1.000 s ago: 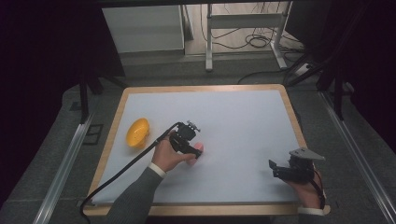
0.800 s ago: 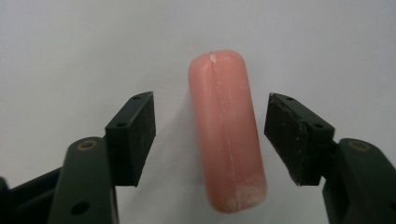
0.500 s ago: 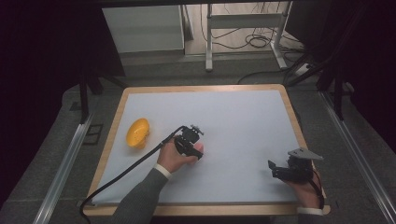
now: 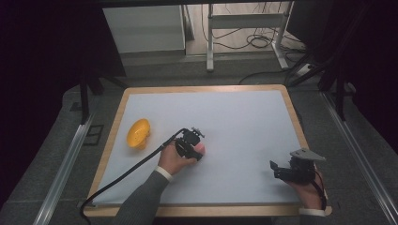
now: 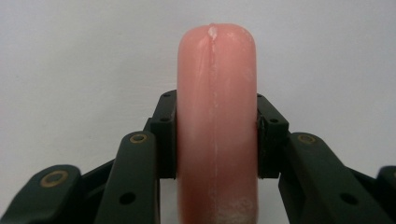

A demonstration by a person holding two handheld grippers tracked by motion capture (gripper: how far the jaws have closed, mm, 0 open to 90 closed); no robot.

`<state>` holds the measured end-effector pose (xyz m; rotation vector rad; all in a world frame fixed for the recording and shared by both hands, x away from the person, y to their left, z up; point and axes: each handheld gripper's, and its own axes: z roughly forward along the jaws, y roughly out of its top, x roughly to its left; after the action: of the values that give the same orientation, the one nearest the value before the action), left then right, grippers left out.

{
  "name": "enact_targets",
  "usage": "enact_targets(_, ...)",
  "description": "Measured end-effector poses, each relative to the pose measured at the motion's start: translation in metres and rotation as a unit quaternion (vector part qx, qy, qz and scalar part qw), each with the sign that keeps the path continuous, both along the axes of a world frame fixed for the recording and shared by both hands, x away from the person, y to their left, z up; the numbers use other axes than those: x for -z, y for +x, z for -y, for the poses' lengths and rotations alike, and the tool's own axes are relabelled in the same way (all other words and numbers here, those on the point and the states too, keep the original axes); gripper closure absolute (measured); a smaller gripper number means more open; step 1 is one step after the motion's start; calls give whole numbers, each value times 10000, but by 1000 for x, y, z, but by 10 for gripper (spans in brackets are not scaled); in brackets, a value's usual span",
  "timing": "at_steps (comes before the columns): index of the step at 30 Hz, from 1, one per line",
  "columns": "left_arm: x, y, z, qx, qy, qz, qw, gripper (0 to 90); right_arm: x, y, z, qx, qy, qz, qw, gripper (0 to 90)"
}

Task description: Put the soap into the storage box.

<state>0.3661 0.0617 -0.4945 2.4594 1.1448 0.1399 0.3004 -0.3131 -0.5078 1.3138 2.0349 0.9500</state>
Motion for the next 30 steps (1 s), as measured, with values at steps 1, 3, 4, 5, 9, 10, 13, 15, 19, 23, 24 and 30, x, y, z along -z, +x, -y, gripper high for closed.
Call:
enact_targets(1, -2, 0, -4, -18, -64, 19, 10000, 600, 0, 0, 0, 6, -12, -6, 10000, 77)
enact_targets(3, -3, 0, -6, -8, -104, 8, 9999, 600, 1, 0, 0, 3, -12, -16, 10000, 77)
enact_targets(4, -5, -1, -8, -6, -127, 25, 9999, 600, 1, 0, 0, 3, -12, -16, 10000, 77)
enact_targets(5, -8, -2, -10, -14, -147, 64, 9999, 600, 1, 0, -1, -3, -27, -21, 10000, 77)
enact_targets(9, -20, -3, -17, -36, -246, 194, 9995, 600, 1, 0, -1, -10, -38, -8, 10000, 77)
enact_targets(10, -20, -3, -17, -36, -246, 194, 9995, 600, 1, 0, -1, -10, -38, -8, 10000, 77)
enact_targets(13, -31, -3, -24, -92, -353, 290, 9989, 601, 1, 0, -1, 4, -33, -8, 10000, 77)
enact_targets(15, -35, -4, -27, -89, -402, 329, 9986, 600, 1, 0, 0, 6, -32, -9, 10000, 77)
enact_targets(19, -40, -4, -31, -105, -428, 379, 9983, 600, 0, 0, 0, 17, -28, -12, 10000, 77)
enact_targets(23, -48, -8, -37, -89, -478, 598, 9970, 601, 1, 1, 1, 43, -26, -27, 10000, 77)
enact_targets(24, -48, -8, -37, -89, -478, 598, 9970, 600, 1, 1, 1, 51, -32, -33, 10000, 77)
enact_targets(30, -57, -8, -45, -117, -529, 668, 9963, 600, 0, 0, 1, 41, -21, -3, 10000, 77)
